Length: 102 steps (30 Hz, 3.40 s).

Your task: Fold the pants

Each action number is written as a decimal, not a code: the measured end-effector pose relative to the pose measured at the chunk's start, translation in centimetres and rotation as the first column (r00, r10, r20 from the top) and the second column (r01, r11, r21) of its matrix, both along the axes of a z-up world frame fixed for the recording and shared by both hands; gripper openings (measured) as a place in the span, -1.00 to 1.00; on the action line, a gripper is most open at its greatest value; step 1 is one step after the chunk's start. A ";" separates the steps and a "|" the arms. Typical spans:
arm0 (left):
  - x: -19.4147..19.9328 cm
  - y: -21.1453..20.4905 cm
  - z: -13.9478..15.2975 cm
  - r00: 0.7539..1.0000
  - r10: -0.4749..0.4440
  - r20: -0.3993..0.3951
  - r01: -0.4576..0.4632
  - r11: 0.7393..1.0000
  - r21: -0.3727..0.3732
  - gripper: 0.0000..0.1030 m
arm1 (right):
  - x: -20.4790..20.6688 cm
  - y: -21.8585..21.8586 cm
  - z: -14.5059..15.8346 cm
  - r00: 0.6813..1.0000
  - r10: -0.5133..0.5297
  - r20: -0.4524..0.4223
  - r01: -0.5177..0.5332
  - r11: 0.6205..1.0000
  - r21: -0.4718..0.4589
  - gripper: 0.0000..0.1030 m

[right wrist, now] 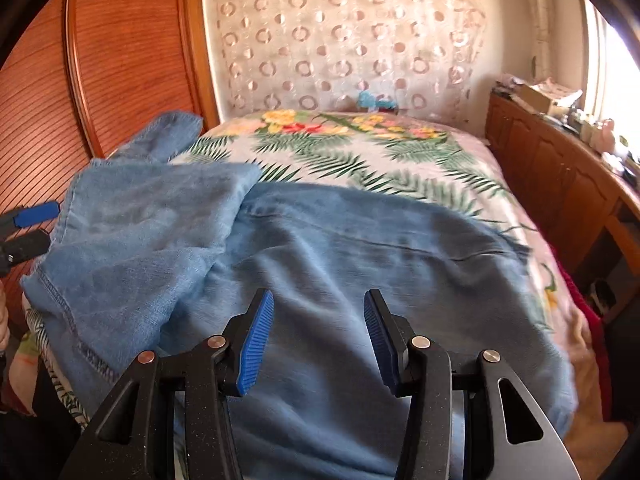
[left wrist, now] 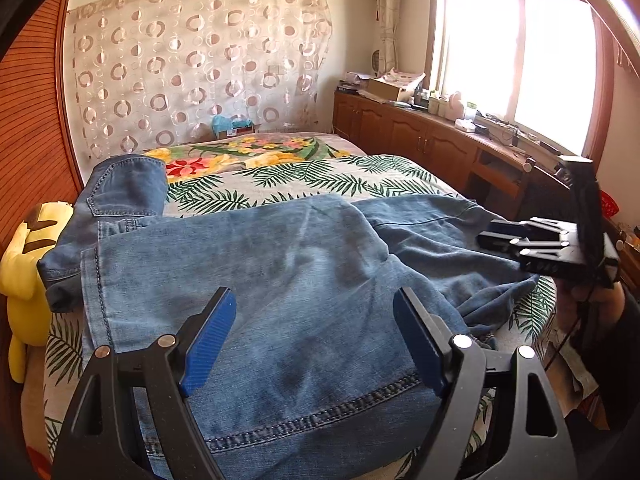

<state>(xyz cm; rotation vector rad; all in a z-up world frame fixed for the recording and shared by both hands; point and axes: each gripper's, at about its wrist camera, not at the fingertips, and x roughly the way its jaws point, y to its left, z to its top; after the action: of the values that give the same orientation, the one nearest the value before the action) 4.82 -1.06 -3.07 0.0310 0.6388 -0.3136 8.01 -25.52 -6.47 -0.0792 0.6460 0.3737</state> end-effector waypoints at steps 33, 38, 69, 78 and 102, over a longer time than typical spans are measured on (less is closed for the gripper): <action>0.5 -2.0 -2.7 0.996 -0.032 -0.082 0.031 0.999 -0.007 0.58 | -1.1 -14.5 -3.9 0.955 -0.281 -0.099 0.280 0.960 -0.018 0.00; 0.4 -2.1 -3.2 0.995 -0.032 -0.090 0.031 0.999 -0.009 0.58 | -1.3 -14.7 -4.5 0.946 -0.304 -0.111 0.304 0.952 -0.024 0.27; -0.2 0.4 -1.7 0.999 0.017 -0.049 -0.019 0.999 -0.031 0.58 | -4.2 -11.3 3.2 0.986 -0.135 0.097 0.123 0.985 0.122 -0.83; -1.3 2.2 -0.2 0.999 0.048 -0.008 -0.048 0.998 -0.044 0.58 | -4.6 -4.6 8.4 0.973 0.069 0.221 -0.091 0.991 0.094 -0.85; -1.9 6.3 -0.9 0.993 0.120 -0.013 -0.121 0.989 -0.082 0.58 | 1.2 6.8 9.6 0.932 0.342 0.119 -0.340 0.940 -0.036 -0.22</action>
<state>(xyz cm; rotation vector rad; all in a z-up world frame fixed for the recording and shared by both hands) 2.95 5.22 -3.99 -0.0877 0.6319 -0.2234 9.21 -18.72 3.14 -0.2292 0.5110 0.6949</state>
